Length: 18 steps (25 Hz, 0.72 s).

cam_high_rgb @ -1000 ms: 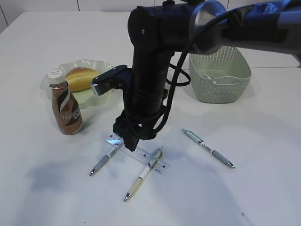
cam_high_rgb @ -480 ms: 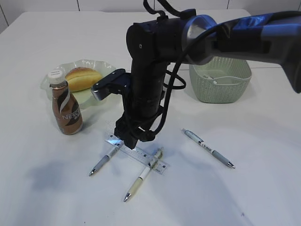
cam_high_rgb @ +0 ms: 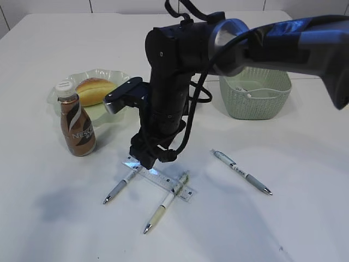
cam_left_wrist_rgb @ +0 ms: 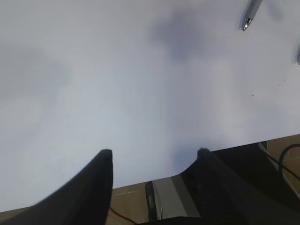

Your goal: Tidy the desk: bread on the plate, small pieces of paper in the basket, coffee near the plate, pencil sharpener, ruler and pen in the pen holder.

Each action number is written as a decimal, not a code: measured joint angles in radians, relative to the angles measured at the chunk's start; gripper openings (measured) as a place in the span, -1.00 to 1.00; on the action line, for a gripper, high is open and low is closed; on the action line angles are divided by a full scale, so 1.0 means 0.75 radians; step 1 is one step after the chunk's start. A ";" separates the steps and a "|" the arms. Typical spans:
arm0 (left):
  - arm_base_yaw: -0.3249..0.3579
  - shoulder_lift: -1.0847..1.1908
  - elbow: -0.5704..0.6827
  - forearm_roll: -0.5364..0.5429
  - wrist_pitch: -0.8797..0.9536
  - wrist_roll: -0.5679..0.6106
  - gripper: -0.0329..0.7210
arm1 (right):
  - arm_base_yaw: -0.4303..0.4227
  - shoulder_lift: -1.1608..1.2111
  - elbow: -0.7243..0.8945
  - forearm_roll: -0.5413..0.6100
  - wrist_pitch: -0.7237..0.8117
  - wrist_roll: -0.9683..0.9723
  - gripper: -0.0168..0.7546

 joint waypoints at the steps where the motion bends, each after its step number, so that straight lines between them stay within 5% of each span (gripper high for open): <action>1: 0.000 0.000 0.000 0.000 0.000 0.000 0.13 | 0.000 0.019 -0.013 0.003 0.004 0.000 0.39; 18: 0.000 0.000 0.000 0.008 0.000 0.000 0.13 | 0.000 0.129 -0.069 0.021 0.031 -0.008 0.39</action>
